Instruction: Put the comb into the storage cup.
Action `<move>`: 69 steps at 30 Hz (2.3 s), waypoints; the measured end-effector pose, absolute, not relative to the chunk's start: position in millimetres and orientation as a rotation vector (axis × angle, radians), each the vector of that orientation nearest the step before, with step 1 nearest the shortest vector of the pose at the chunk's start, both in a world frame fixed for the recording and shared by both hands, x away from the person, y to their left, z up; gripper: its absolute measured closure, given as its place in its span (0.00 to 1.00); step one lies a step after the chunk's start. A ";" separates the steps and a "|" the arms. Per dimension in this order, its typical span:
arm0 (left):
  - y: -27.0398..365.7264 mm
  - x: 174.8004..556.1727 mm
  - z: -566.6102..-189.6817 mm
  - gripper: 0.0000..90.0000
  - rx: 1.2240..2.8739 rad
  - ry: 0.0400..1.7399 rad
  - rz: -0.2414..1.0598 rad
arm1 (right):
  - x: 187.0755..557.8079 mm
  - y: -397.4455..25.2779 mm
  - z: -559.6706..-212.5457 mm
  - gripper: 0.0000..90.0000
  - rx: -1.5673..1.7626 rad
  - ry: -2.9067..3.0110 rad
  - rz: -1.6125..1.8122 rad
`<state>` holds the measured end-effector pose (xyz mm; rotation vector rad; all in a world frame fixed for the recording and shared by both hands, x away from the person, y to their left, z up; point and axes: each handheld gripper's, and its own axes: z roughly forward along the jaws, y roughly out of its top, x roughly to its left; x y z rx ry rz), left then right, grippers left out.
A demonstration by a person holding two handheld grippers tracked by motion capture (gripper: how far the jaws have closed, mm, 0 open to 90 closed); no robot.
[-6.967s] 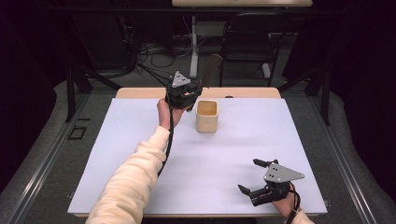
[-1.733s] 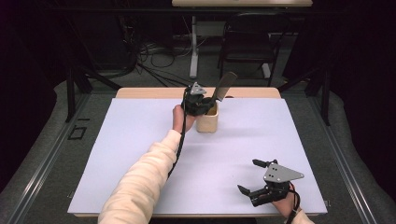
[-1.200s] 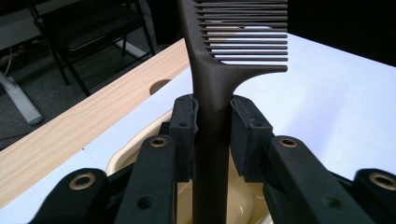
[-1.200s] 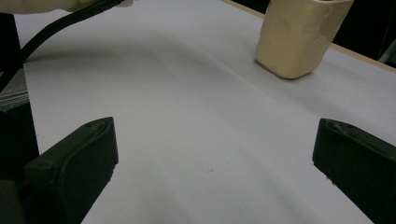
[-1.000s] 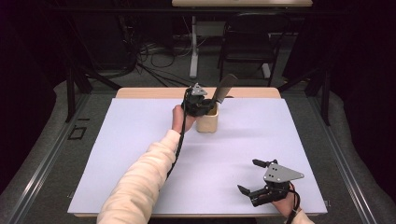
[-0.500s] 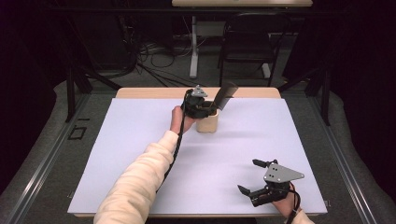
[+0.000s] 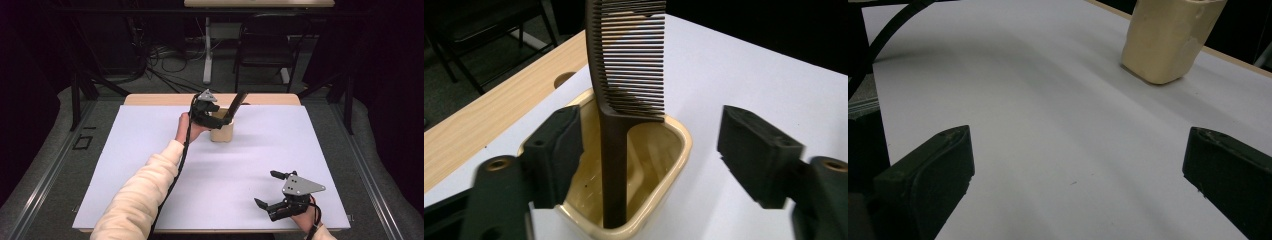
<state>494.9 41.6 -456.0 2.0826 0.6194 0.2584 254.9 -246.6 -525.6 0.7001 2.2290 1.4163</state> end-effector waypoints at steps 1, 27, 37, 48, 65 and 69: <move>42.9 494.0 -455.0 0.25 2.084 0.624 0.265 | 254.9 -246.4 -525.5 0.00 0.700 2.228 1.417; 90.6 455.4 -443.3 0.00 2.057 0.677 0.326 | 254.8 -246.0 -525.5 0.00 0.698 2.233 1.413; 119.4 429.8 -446.3 0.00 2.046 0.728 0.394 | 254.4 -245.7 -525.4 0.00 0.697 2.234 1.410; 141.4 407.1 -456.6 0.00 2.061 0.757 0.401 | 254.1 -245.7 -525.3 0.00 0.697 2.229 1.413; 172.8 373.0 -477.8 0.00 2.055 0.813 0.404 | 254.4 -245.3 -525.6 0.00 0.705 2.238 1.406; 179.3 364.2 -480.9 0.00 2.047 0.825 0.408 | 254.4 -245.4 -525.7 0.00 0.706 2.239 1.404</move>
